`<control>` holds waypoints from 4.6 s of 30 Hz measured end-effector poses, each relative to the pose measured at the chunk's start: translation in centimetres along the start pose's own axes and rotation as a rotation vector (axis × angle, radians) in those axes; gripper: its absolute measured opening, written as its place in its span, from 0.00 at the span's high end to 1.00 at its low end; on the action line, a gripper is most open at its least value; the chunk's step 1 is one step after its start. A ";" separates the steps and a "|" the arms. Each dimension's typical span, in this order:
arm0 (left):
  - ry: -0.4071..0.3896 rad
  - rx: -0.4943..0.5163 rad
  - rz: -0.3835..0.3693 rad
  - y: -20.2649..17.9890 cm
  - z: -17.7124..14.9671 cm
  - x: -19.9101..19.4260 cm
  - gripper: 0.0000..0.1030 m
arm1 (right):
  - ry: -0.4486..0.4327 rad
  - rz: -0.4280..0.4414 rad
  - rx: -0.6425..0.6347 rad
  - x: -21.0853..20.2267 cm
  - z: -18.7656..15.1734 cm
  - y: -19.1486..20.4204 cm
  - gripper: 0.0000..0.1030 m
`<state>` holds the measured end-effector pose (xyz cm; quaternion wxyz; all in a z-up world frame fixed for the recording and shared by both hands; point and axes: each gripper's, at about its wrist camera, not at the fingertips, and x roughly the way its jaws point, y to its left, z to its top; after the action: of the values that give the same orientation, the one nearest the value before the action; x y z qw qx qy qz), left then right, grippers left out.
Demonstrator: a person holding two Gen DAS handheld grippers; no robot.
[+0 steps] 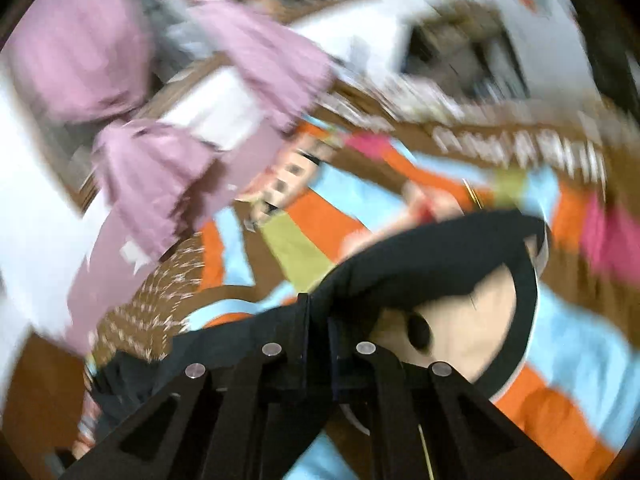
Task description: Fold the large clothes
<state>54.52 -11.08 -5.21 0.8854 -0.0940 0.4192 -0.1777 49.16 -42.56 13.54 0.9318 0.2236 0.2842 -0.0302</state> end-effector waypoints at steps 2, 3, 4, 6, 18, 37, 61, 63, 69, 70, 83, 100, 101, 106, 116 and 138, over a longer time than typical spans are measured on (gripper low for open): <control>-0.014 -0.002 0.015 1.5 -0.4 -2.3 0.02 | -0.043 0.044 -0.146 -1.6 -0.3 5.1 0.94; -0.022 -0.006 0.023 2.1 -0.6 -3.5 0.02 | -0.050 0.067 -0.187 -2.0 -0.6 6.7 0.94; -0.034 -0.015 0.031 3.0 -1.0 -4.8 0.02 | -0.057 0.099 -0.249 -2.7 -1.3 9.2 0.94; -0.055 -0.047 0.035 4.3 -1.8 -7.7 0.02 | -0.069 0.161 -0.394 -4.1 -3.4 14.2 0.94; -0.255 -0.313 -0.058 15.1 -7.2 -22.8 0.02 | 0.081 0.367 -1.290 -6.5 -26.7 29.6 0.94; -0.244 -0.465 -0.280 19.9 -12.3 -26.0 0.03 | 0.359 0.463 -1.251 -1.7 -30.8 27.7 0.56; -0.125 -0.465 0.160 16.7 -15.0 -26.2 0.94 | 0.201 0.472 -1.077 -7.0 -28.5 24.2 0.24; -0.167 -0.429 0.161 16.0 -14.6 -26.7 0.96 | 0.169 0.436 -1.032 -6.8 -27.4 24.2 0.23; -0.296 -0.117 0.347 12.1 -11.8 -27.7 0.97 | 0.194 0.337 -0.932 -3.9 -25.6 26.6 0.17; -0.297 -0.093 0.360 12.0 -11.4 -27.4 0.97 | 0.235 0.298 -0.920 -2.5 -25.7 27.4 0.15; -0.076 -0.249 0.316 18.8 -14.0 -21.4 0.91 | 0.419 0.143 -0.925 5.1 -29.6 27.2 0.00; -0.212 -0.483 0.257 22.6 -18.0 -33.6 0.32 | 0.290 0.205 -0.983 0.7 -30.4 31.9 0.00; -0.214 -0.519 0.274 23.7 -18.7 -34.3 0.32 | 0.295 0.235 -0.989 0.4 -30.7 32.9 0.00; -0.277 -0.736 0.377 29.0 -22.9 -38.0 0.32 | 0.305 0.352 -1.034 -0.3 -32.4 38.3 0.00; -0.505 -1.239 0.445 38.4 -30.3 -41.9 0.32 | 0.359 0.392 -0.797 2.8 -32.0 44.0 0.00; -0.658 -0.876 0.642 35.2 -26.6 -43.6 0.97 | 0.395 0.357 -0.791 3.4 -34.7 43.5 0.00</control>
<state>16.67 37.94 -2.21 0.8564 -0.3671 0.1661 0.3227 42.02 11.78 3.44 0.8641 -0.1013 0.4030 0.2839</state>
